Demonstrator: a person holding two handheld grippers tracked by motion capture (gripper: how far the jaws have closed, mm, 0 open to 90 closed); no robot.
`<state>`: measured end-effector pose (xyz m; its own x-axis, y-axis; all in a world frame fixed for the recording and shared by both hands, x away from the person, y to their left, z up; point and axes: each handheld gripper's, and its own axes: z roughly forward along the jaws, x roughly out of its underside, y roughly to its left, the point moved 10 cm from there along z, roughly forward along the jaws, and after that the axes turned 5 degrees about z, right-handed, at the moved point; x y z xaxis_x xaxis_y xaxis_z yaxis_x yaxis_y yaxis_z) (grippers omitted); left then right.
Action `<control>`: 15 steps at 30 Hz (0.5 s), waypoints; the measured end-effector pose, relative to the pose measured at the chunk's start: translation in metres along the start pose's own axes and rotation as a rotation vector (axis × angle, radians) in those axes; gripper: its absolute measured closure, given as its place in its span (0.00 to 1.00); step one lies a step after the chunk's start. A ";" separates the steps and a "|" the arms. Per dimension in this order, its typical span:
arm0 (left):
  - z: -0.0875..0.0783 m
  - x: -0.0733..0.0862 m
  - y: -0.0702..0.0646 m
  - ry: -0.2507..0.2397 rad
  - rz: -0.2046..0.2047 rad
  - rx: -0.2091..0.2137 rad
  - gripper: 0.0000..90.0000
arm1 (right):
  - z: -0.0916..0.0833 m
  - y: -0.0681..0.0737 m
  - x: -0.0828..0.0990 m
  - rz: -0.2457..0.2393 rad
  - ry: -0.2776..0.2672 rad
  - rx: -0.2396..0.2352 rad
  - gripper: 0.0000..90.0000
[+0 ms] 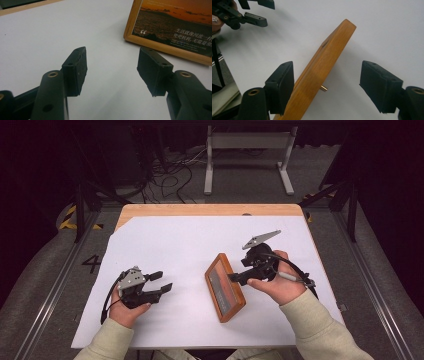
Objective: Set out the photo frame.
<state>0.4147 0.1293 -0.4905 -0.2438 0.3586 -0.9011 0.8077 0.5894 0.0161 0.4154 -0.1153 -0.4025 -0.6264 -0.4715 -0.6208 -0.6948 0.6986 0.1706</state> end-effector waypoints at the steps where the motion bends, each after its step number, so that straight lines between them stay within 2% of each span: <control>1: 0.000 0.000 0.000 0.001 0.001 0.000 0.46 | 0.001 0.001 -0.001 0.006 0.002 -0.002 0.29; 5: 0.000 0.001 0.000 0.004 0.007 -0.003 0.46 | 0.005 0.003 -0.001 0.027 0.016 -0.009 0.28; 9: 0.000 0.002 0.000 0.009 0.003 -0.003 0.46 | 0.013 0.007 0.004 0.056 0.069 -0.011 0.29; 15: 0.000 0.003 -0.001 0.013 0.011 -0.003 0.46 | 0.026 0.008 0.006 0.082 0.090 -0.018 0.26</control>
<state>0.4131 0.1299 -0.4930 -0.2417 0.3742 -0.8953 0.8089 0.5873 0.0271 0.4154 -0.0977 -0.4247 -0.7102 -0.4597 -0.5331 -0.6454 0.7275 0.2325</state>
